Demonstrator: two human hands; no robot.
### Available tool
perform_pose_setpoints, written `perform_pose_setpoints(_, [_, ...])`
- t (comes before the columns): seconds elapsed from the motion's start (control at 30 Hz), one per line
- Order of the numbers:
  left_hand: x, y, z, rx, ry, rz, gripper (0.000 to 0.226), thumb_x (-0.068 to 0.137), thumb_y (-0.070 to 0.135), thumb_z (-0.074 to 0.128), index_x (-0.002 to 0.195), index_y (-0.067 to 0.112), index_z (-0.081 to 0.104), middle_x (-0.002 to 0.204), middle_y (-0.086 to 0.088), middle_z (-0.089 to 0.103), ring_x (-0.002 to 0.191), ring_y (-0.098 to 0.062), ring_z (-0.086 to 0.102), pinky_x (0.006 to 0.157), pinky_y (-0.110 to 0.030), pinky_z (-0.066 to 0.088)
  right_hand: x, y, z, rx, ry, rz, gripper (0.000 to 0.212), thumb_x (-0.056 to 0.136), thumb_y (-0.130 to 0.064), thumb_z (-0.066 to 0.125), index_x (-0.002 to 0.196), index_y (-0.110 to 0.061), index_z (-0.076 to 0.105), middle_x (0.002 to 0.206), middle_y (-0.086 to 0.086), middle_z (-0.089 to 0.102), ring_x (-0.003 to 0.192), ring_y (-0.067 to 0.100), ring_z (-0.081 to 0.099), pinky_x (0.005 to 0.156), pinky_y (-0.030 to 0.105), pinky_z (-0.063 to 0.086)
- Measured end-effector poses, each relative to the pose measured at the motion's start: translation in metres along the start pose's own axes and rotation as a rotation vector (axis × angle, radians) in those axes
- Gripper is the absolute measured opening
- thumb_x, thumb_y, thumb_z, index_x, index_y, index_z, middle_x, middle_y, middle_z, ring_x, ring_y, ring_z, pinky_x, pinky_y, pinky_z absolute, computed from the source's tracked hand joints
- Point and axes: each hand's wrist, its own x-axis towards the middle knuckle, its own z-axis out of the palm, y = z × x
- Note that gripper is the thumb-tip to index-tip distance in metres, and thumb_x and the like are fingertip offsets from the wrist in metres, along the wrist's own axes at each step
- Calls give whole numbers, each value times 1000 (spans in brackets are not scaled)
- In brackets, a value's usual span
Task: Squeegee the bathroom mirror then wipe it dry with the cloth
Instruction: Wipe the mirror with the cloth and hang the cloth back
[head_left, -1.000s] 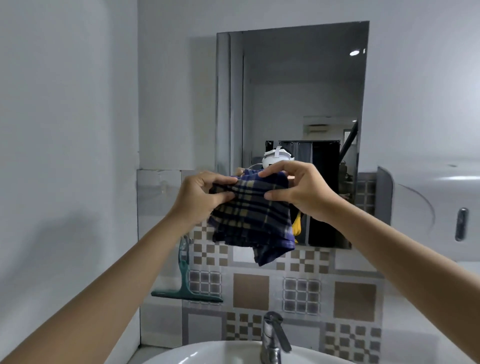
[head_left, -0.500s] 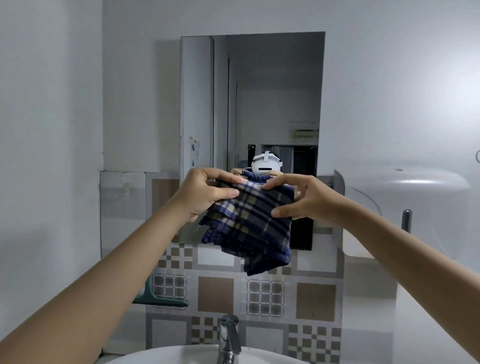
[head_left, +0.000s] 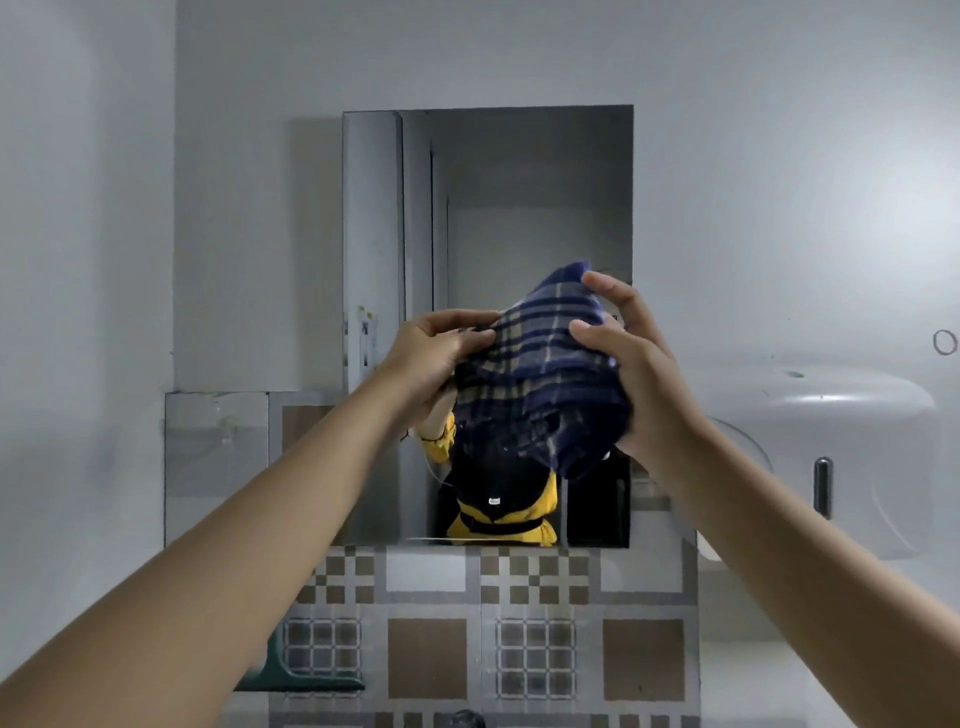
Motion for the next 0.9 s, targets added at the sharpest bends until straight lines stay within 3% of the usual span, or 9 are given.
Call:
perform_pose_setpoints(0.13, [31,26,-7,26,-68,55,31,92,16,53,123,15,58,113,-4,64,82,-2,66,57,-9,49,64,-12,10,106,332,36,41,77,8,48,105,-16,65,115,13,64,101,32,66,79,41,59])
perform_pose_setpoints(0.2, [48,34,-19,263,-56,112,44,91,26,54,134,19,47,126,-6,56,90,-1,61,58,-3,45,102,-30,10,214,435,12,45,67,2,51,107,-8,68,110,13,67,95,30,67,86,41,55])
perform_pose_setpoints(0.33, [82,22,-71,760,115,175,63,85,39,58,140,19,36,145,-11,35,127,-19,40,94,-26,33,171,-77,7,-54,618,-257,43,68,3,48,104,-4,70,87,10,67,75,26,63,71,31,54])
perform_pose_setpoints(0.5, [97,-4,-135,1120,286,245,85,76,30,73,143,9,26,147,-16,27,137,-28,24,111,-41,22,238,-92,-11,-792,391,-445,53,81,-17,59,133,-19,47,124,0,51,104,15,55,91,30,48])
perform_pose_setpoints(0.6, [106,-24,-170,1289,219,183,109,67,47,76,147,16,10,156,-12,11,142,-31,13,114,-52,19,268,-84,-34,-1280,296,-526,63,83,-30,56,142,-30,34,142,-4,38,127,20,42,114,56,19])
perform_pose_setpoints(0.63, [109,-30,-179,1342,193,159,115,64,53,75,148,21,2,157,-9,5,143,-32,11,112,-55,21,278,-81,-41,-1471,282,-535,65,85,-34,54,145,-33,28,148,-6,34,137,21,32,112,66,5])
perform_pose_setpoints(0.7, [115,-39,-191,1445,164,123,124,61,60,73,146,29,-12,158,-3,-6,142,-34,12,111,-56,24,296,-74,-56,-1794,205,-533,68,90,-44,50,148,-39,15,157,-9,24,148,21,7,103,76,-4])
perform_pose_setpoints(0.77, [121,-46,-199,1504,164,124,129,58,62,73,141,36,-22,157,0,-12,141,-35,13,110,-55,26,308,-62,-63,-1910,143,-550,70,90,-54,46,148,-43,8,158,-12,19,149,24,-3,101,80,0])
perform_pose_setpoints(0.9, [131,-55,-206,1461,175,112,133,54,60,77,128,42,-33,156,3,-18,141,-34,5,109,-56,27,326,-34,-54,-1721,300,-603,72,87,-63,36,149,-43,6,160,-12,16,148,25,-9,105,76,5])
